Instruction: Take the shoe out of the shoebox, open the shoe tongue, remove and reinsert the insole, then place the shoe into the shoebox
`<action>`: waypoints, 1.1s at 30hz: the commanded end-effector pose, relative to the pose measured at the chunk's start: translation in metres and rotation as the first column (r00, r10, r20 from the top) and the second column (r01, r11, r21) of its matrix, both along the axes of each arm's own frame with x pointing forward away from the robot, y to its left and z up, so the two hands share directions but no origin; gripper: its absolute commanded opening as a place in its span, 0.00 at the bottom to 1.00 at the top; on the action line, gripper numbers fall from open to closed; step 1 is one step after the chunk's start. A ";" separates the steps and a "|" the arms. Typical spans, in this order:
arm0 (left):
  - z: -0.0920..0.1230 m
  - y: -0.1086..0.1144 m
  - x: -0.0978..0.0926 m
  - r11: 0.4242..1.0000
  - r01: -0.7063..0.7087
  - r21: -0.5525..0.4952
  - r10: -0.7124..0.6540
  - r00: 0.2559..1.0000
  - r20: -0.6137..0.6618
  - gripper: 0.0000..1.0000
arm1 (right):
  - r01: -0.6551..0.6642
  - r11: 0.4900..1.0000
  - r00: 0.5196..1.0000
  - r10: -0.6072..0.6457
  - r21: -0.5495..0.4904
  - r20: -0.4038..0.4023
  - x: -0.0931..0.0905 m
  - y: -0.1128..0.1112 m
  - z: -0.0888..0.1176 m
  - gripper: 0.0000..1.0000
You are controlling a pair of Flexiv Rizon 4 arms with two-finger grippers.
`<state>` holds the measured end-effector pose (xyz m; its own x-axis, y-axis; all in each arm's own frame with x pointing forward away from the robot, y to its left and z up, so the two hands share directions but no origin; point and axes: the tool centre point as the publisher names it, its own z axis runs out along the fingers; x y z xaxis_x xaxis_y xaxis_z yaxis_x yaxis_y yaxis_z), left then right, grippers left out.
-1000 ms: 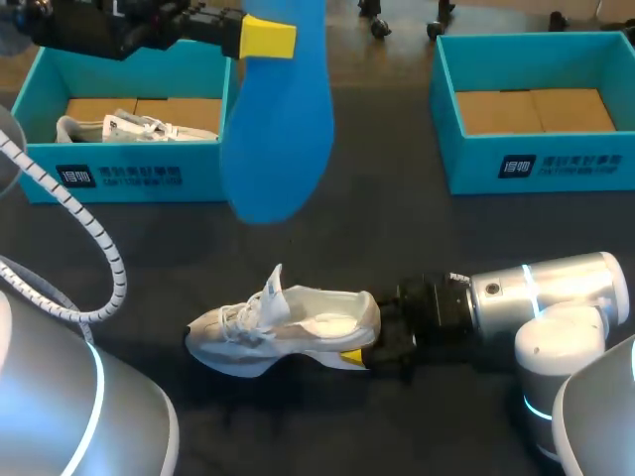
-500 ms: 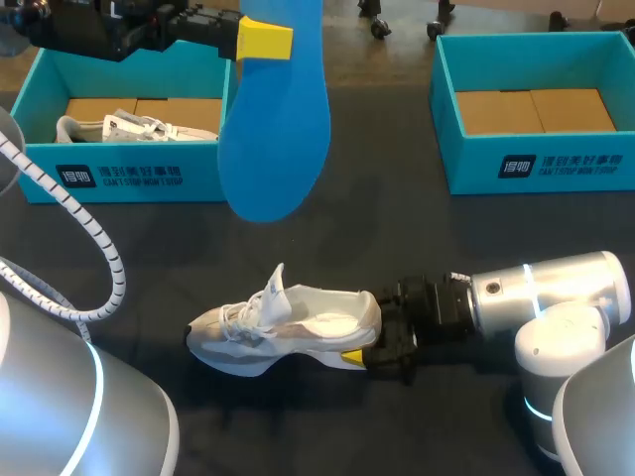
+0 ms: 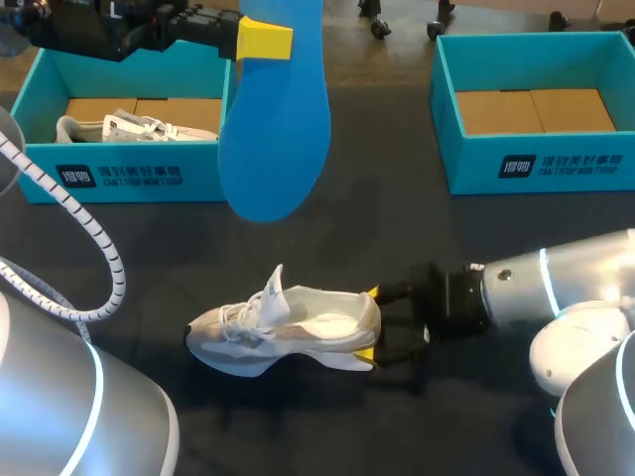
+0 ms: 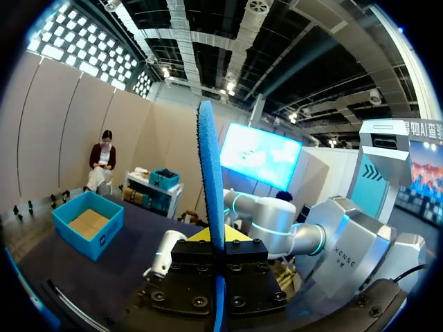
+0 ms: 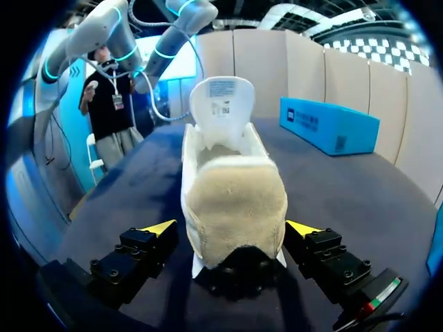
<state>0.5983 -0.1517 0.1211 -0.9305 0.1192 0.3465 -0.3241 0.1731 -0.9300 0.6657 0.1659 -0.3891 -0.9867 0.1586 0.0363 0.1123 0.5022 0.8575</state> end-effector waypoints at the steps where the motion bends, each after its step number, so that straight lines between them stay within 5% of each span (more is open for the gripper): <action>1: 0.000 -0.001 0.001 1.000 0.001 0.000 -0.001 1.000 0.000 0.00 | -0.014 0.952 0.997 -0.011 -0.306 -0.080 -0.001 -0.008 0.030 1.00; 11: 0.000 -0.001 0.001 1.000 0.001 0.000 -0.001 1.000 0.000 0.00 | -0.070 0.759 0.975 -0.087 -0.648 -0.206 0.007 -0.004 0.058 1.00; 22: 0.000 -0.001 0.001 1.000 0.001 0.000 -0.001 1.000 0.000 0.00 | -0.107 0.608 0.974 -0.095 -0.787 -0.206 0.005 0.012 0.066 1.00; 33: 0.000 -0.001 0.001 1.000 0.001 0.000 -0.001 1.000 0.000 0.00 | -0.160 0.509 0.964 -0.105 -0.846 -0.246 0.005 0.024 0.069 1.00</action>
